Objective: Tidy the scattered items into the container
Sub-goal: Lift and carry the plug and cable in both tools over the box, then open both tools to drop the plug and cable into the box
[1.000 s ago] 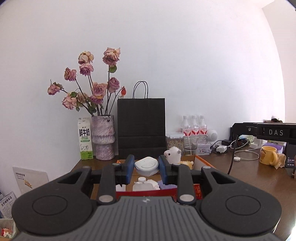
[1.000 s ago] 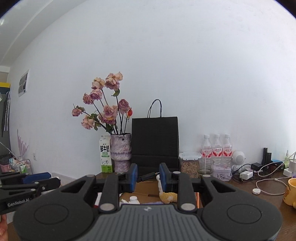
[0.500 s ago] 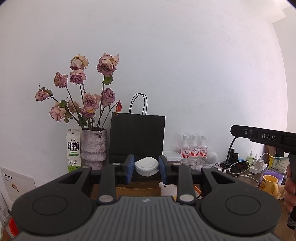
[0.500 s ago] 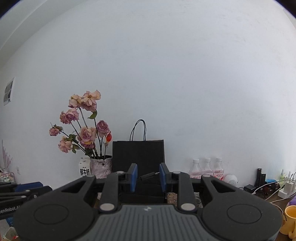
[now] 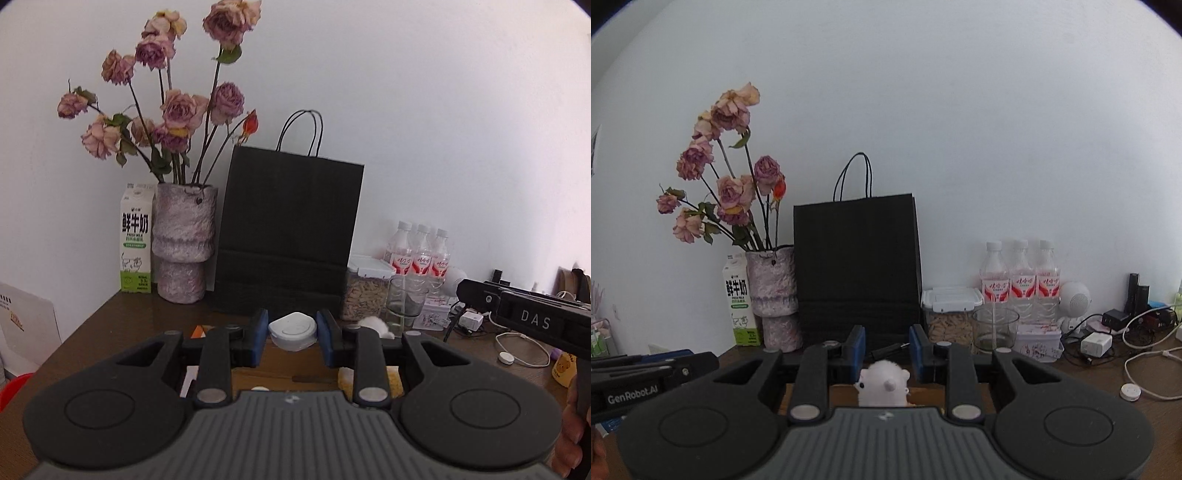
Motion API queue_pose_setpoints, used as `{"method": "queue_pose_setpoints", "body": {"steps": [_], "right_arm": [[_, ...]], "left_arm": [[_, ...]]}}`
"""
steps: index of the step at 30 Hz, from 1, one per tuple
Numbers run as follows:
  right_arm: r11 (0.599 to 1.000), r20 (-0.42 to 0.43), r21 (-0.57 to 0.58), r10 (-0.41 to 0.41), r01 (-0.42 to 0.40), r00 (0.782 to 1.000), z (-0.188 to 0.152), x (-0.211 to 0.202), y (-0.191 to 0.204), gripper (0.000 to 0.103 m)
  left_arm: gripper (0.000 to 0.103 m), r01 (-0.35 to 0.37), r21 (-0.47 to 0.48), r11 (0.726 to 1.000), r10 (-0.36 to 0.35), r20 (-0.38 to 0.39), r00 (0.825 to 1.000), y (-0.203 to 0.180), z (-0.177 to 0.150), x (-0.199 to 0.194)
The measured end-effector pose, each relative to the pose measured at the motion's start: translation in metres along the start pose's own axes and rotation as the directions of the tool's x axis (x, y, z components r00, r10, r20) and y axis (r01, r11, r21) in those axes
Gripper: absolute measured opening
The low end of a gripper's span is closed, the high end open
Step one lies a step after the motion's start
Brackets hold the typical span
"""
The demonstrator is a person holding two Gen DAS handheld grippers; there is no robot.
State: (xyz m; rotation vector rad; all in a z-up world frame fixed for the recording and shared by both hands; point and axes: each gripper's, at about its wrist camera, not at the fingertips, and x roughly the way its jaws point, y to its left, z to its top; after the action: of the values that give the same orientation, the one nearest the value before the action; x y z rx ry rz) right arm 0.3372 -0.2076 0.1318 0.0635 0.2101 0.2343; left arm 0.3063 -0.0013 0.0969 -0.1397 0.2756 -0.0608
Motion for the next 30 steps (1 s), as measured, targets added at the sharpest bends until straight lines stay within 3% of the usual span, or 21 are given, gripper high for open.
{"method": "queue_pose_setpoints", "body": {"steps": [4,6,8,14,15,16,17,18,19,20,23,30], "right_arm": [[0.999,-0.048,0.037,0.026,-0.025,0.999,-0.04,0.025,-0.008,0.024],[0.999,-0.117,0.013,0.033,-0.032,0.993,-0.057,0.042,-0.009,0.024],[1.0,-0.15,0.005,0.03,-0.029,0.988,-0.068,0.047,-0.008,0.024],[0.999,-0.206,0.018,0.031,-0.027,0.978,-0.074,0.052,-0.006,0.025],[0.999,-0.21,0.024,0.032,-0.028,0.977,-0.073,0.05,-0.007,0.025],[0.999,-0.214,0.032,0.034,-0.028,0.976,-0.072,0.048,-0.008,0.027],[0.999,-0.217,0.041,0.037,-0.029,0.976,-0.073,0.046,-0.008,0.045],[0.998,-0.221,0.051,0.04,-0.03,0.974,-0.073,0.043,-0.009,0.06],[0.998,-0.218,0.057,0.043,-0.032,0.975,-0.073,0.04,-0.01,0.092],[0.998,-0.204,0.057,0.045,-0.034,0.978,-0.073,0.036,-0.009,0.103],[0.999,-0.19,0.03,0.034,-0.029,0.981,-0.072,0.029,-0.004,0.101],[1.0,-0.234,0.015,0.027,-0.024,0.972,-0.077,0.032,-0.002,0.101]], "left_arm": [[0.029,-0.015,-0.035,0.999,0.014,-0.046,0.999,0.009,-0.029,0.031],[0.029,-0.025,-0.058,0.998,0.022,-0.049,0.999,0.014,-0.04,0.044],[0.029,-0.013,-0.067,0.998,0.006,-0.098,0.995,0.019,-0.044,0.053],[0.029,-0.013,-0.077,0.997,0.004,-0.111,0.994,0.026,-0.048,0.05],[0.038,-0.018,-0.068,0.998,0.011,-0.112,0.994,0.025,-0.048,0.049],[0.064,-0.021,-0.055,0.998,0.014,-0.114,0.993,0.022,-0.048,0.049],[0.079,-0.025,-0.043,0.999,0.02,-0.112,0.993,0.02,-0.048,0.048],[0.103,-0.032,-0.031,0.999,0.029,-0.103,0.994,0.018,-0.049,0.046],[0.103,-0.042,-0.018,0.999,0.041,-0.081,0.996,0.015,-0.049,0.042],[0.103,-0.048,-0.004,0.999,0.048,-0.064,0.997,0.013,-0.048,0.039],[0.103,-0.063,0.012,0.998,0.064,-0.047,0.997,0.011,-0.049,0.034],[0.103,-0.073,-0.031,0.997,0.07,-0.091,0.993,0.02,-0.05,0.036]]}}
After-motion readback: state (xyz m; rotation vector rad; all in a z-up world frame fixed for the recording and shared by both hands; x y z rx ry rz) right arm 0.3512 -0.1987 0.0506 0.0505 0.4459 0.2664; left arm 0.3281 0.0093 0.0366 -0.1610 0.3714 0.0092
